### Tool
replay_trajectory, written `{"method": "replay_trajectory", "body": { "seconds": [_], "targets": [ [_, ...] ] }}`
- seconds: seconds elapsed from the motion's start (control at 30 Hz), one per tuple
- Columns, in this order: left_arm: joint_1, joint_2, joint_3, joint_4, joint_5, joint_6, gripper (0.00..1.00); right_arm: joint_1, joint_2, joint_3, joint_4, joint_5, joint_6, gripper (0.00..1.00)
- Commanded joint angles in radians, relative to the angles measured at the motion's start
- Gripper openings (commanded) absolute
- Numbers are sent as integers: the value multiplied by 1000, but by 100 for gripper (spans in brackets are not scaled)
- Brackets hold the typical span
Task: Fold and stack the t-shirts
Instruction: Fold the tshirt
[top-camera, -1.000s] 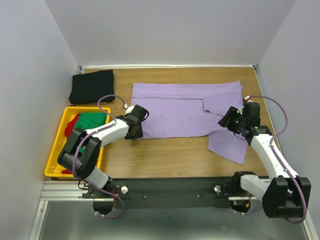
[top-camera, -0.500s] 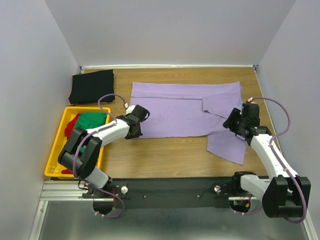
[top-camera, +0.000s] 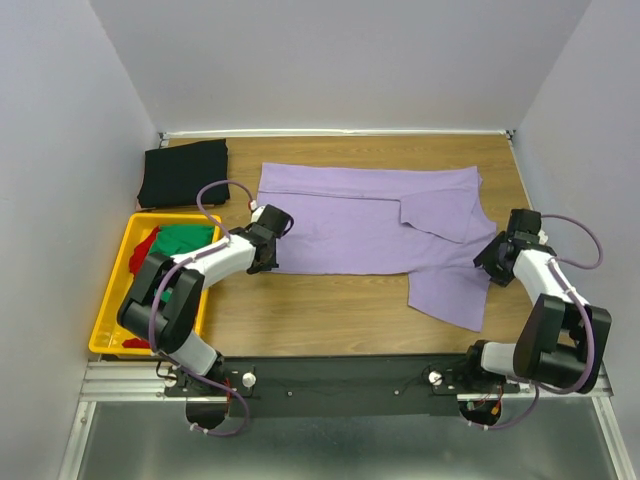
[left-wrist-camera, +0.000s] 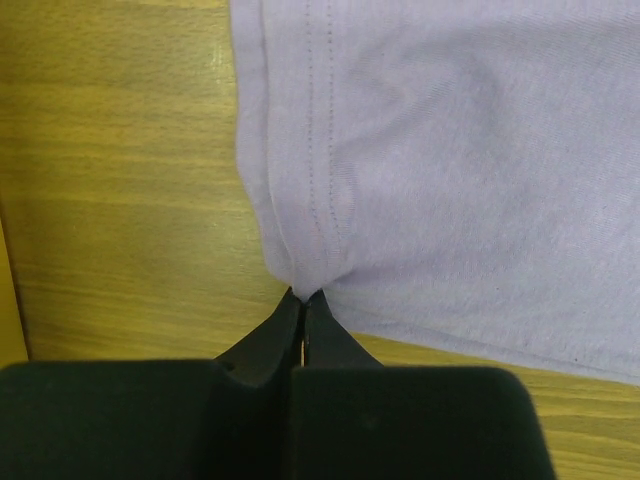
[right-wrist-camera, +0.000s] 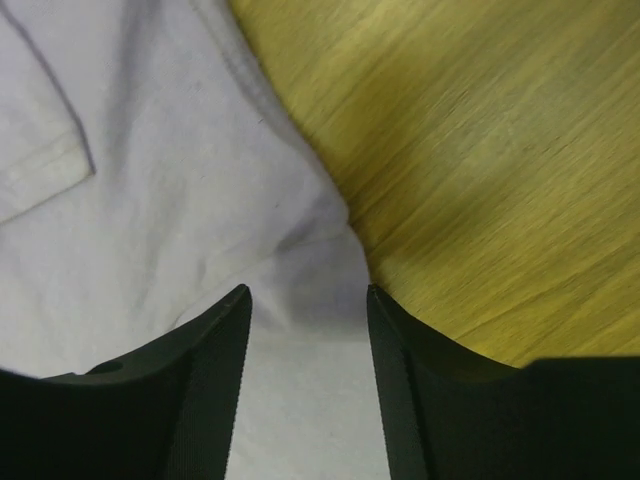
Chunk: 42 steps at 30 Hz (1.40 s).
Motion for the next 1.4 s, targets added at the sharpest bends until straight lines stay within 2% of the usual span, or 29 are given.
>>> {"method": "replay_trajectory", "body": {
  "seconds": [0.0, 0.27, 0.47, 0.9, 1.0, 1.17, 1.37],
  "targets": [
    [1, 7, 21, 44, 6, 60, 0, -33, 52, 60, -14, 10, -10, 56],
    [5, -17, 13, 47, 10, 80, 0, -66, 75, 74, 24, 0, -50, 49],
    [6, -22, 16, 45, 10, 85, 0, -111, 115, 74, 62, -33, -52, 39],
    [8, -30, 15, 53, 26, 96, 0, -125, 149, 26, 136, -148, -84, 39],
    [9, -34, 15, 53, 24, 94, 0, -131, 141, 11, 133, -137, -76, 39],
    [9, -31, 15, 53, 29, 96, 0, -139, 130, 0, 119, -31, -68, 39],
    [11, -33, 15, 55, 30, 96, 0, -142, 152, 2, 110, -31, -59, 41]
  ]
}}
